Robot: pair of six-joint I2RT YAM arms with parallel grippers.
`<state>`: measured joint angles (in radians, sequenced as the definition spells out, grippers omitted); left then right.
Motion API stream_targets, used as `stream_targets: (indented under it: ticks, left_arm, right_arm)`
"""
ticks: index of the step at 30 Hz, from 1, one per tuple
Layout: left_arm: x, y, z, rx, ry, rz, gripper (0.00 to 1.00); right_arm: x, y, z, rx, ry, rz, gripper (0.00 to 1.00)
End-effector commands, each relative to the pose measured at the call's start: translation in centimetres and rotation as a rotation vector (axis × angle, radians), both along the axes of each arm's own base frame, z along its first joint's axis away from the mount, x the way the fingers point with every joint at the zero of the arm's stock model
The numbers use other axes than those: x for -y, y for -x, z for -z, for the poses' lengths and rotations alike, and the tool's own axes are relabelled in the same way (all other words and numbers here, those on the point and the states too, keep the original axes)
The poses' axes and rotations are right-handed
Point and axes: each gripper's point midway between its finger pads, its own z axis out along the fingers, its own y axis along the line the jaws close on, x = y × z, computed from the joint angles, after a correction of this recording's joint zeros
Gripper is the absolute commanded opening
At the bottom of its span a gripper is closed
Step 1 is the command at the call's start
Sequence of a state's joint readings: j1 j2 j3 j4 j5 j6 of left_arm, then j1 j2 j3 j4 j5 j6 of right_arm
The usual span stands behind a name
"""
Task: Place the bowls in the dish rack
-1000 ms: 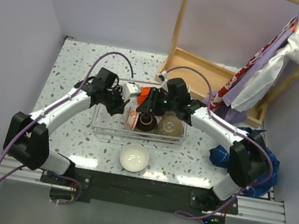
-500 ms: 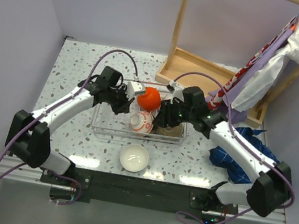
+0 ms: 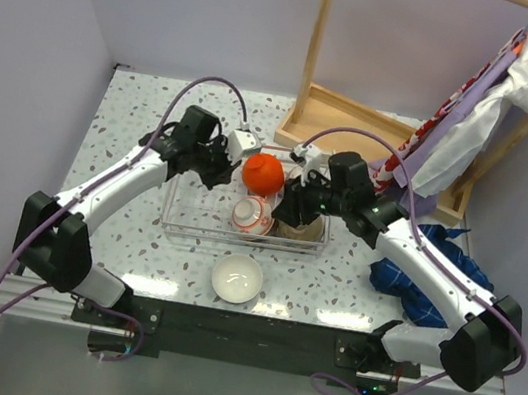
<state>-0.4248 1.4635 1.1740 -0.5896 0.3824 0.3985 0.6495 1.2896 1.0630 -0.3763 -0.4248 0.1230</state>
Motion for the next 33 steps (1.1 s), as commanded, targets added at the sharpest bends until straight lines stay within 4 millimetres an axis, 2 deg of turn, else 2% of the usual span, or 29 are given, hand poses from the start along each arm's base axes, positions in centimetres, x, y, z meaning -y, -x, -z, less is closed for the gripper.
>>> stream_targets:
  ticks: [1,2,3,4,5,6,7,8,11,13,16,20,24,27,29,33]
  left_arm:
    - [-3.3,-3.9,-4.3,0.15,-0.004,-0.183,0.0]
    - [-4.2,-4.6,-4.9,0.157,0.009,-0.219,0.01]
    - [-6.1,-5.9,-5.4,0.159,0.035,-0.299,0.05]
    - [-6.9,-6.4,-5.8,0.159,0.052,-0.334,0.07]
    - [-7.3,-6.9,-6.5,0.169,0.076,-0.357,0.07]
    - [-8.4,-7.5,-7.1,0.179,0.092,-0.398,0.06]
    - [-8.6,-7.6,-7.5,0.193,0.095,-0.405,0.0]
    - [-8.7,-7.7,-7.8,0.207,0.093,-0.406,0.0]
    - [-8.7,-7.4,-8.6,0.23,0.104,-0.408,0.0]
    - [-8.8,-7.0,-8.6,0.237,0.11,-0.41,0.0]
    - [-9.2,-6.8,-8.3,0.24,0.118,-0.424,0.0]
    - [-9.9,-7.0,-8.6,0.24,0.145,-0.44,0.0]
    - [-10.4,-7.1,-8.4,0.237,0.146,-0.449,0.0]
    - [-10.3,-6.9,-8.2,0.229,0.15,-0.444,0.0]
    - [-10.3,-6.8,-8.0,0.223,0.152,-0.441,0.0]
    - [-10.2,-6.8,-7.6,0.216,0.152,-0.433,0.0]
  right_arm:
    - [-1.5,-0.5,-2.6,0.162,-0.001,-0.168,0.43]
    - [-1.7,-0.6,-2.5,0.157,0.009,-0.178,0.42]
    - [-2.3,-0.9,-3.5,0.176,-0.002,-0.19,0.4]
    - [-2.7,-1.1,-3.6,0.187,0.005,-0.209,0.33]
    - [-3.2,-1.4,-2.3,0.16,0.038,-0.224,0.28]
    - [-3.9,-1.6,-2.9,0.176,0.039,-0.24,0.23]
    - [-4.3,-1.9,-2.4,0.172,0.056,-0.254,0.14]
    - [-4.7,-2.0,-1.0,0.132,0.085,-0.265,0.11]
    - [-5.8,-2.9,-0.5,0.118,0.089,-0.267,0.04]
    - [-6.2,-2.9,-0.3,0.14,0.099,-0.282,0.02]
    - [-6.8,-1.8,0.9,0.157,0.157,-0.339,0.02]
    - [-7.5,-0.6,2.1,0.106,0.189,-0.383,0.0]
    - [-8.3,-0.8,2.5,0.103,0.189,-0.385,0.0]
    - [-8.4,-1.2,3.6,0.072,0.214,-0.368,0.0]
    - [-8.2,-1.2,4.9,0.031,0.246,-0.367,0.0]
    - [-7.7,-1.7,5.9,-0.05,0.218,-0.319,0.0]
